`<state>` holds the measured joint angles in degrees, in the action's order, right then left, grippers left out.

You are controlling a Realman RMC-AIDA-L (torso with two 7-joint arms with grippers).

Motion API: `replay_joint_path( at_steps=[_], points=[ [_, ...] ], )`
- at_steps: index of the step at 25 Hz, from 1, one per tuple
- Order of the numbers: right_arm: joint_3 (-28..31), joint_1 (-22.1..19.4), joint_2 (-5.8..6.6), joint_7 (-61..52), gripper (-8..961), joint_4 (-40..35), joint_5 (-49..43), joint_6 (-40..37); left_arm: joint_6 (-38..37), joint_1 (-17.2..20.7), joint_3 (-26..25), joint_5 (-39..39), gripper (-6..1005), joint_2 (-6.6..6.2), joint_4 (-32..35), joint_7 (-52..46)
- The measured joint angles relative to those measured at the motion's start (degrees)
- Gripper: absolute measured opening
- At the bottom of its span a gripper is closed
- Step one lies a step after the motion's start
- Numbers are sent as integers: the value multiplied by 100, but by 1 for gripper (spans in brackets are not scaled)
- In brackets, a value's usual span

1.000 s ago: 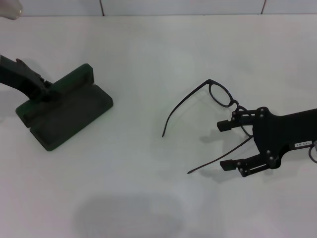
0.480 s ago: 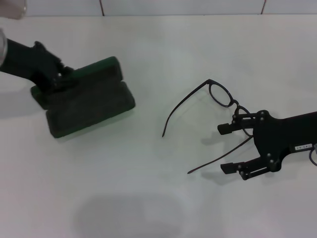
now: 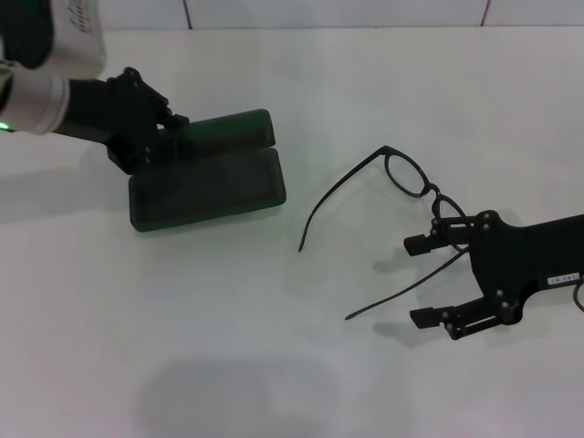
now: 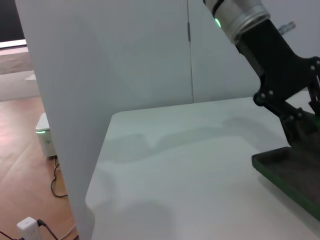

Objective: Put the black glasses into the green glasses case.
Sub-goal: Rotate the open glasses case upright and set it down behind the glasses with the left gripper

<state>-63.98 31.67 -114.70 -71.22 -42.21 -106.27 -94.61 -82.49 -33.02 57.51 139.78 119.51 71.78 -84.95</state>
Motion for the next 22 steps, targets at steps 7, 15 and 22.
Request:
replay_joint_path(
  at_steps=[7, 15, 22],
  points=[
    [0, -42, 1, 5, 846, 7, 0, -9, 580, 113, 470, 1, 209, 2, -95, 117],
    [0, -48, 0, 8, 845, 26, 1, -14, 639, 76, 725, -126, 211, 15, -272, 114],
    [0, -48, 0, 11, 845, 38, 1, -14, 693, 116, 928, -339, 213, 24, -284, 98]
  ],
)
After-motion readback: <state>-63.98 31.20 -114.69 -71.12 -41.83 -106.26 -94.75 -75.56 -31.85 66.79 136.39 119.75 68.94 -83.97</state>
